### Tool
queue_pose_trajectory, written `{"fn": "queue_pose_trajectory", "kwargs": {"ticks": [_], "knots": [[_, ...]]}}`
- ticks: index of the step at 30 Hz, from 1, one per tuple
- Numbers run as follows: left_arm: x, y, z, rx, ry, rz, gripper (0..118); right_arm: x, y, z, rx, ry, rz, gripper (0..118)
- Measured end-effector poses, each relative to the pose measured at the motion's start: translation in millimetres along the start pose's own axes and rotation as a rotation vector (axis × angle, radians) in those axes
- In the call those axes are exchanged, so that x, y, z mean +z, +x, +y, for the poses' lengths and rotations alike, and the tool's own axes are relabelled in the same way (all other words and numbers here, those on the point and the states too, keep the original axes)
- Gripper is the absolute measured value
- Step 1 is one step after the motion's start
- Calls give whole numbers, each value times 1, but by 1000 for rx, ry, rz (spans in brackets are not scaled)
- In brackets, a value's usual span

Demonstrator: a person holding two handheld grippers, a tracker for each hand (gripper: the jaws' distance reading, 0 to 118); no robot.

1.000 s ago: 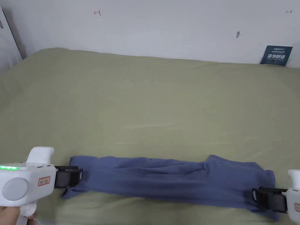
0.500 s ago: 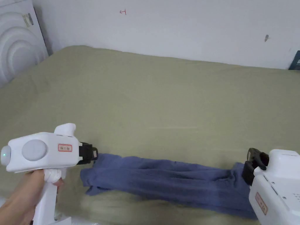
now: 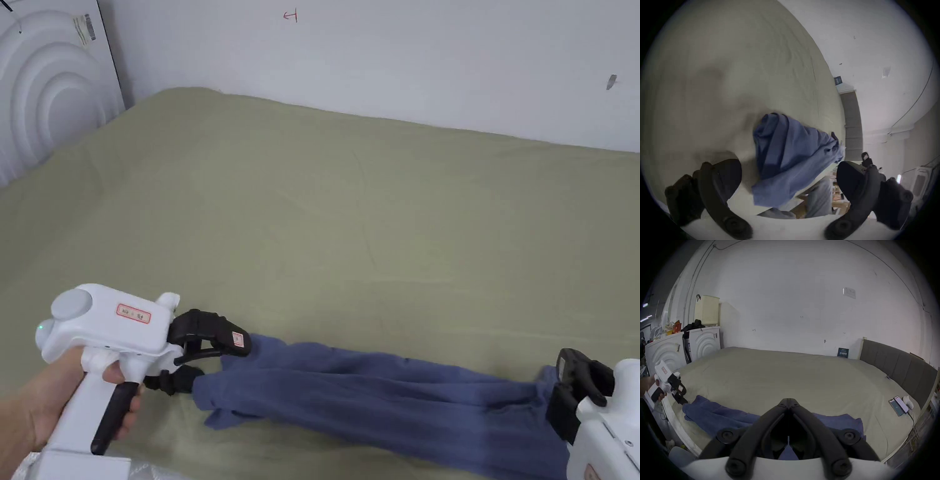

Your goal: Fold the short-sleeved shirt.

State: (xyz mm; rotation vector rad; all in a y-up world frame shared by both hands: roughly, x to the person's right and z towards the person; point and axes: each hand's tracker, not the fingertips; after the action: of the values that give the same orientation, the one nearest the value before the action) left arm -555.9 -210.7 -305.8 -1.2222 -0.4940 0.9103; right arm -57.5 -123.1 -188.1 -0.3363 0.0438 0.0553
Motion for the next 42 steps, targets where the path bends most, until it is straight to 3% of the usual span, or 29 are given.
{"fn": "queue_pose_trajectory", "kwargs": {"ticks": [2, 7, 8, 9, 10, 11, 12, 19, 27, 33, 42], "knots": [[-10, 13, 1, 5, 8, -33, 118, 0, 2, 0, 2, -3, -2, 0], [-61, -29, 15, 21, 22, -78, 115, 3, 8, 4, -9, -9, 0, 0], [-66, -32, 19, 10, 23, -63, 103, 3, 10, 5, -14, -7, 0, 0], [-67, -34, 22, 4, 24, -56, 74, 4, 12, 7, -20, -6, 3, 0], [-65, -38, 27, 5, 37, -16, 14, 5, 14, 8, -23, -7, 6, 0], [-65, -9, 5, 7, 49, 58, 9, 6, 15, 9, -23, -4, 7, 0], [-64, -9, 1, 1, 56, 128, 9, 8, 17, 9, -23, 2, 8, 0], [-11, 28, -28, 4, 129, 56, 9, 19, 27, 17, -41, 27, 7, 0], [57, 65, -38, -144, 234, 287, 9, 32, 32, 21, -54, 65, 25, 0], [13, 144, -56, -304, 172, 333, 9, 40, 37, 17, -87, 66, 40, 0], [-129, 204, -75, -449, 53, 479, 9, 49, 64, 0, -112, 31, 15, 0]]}}
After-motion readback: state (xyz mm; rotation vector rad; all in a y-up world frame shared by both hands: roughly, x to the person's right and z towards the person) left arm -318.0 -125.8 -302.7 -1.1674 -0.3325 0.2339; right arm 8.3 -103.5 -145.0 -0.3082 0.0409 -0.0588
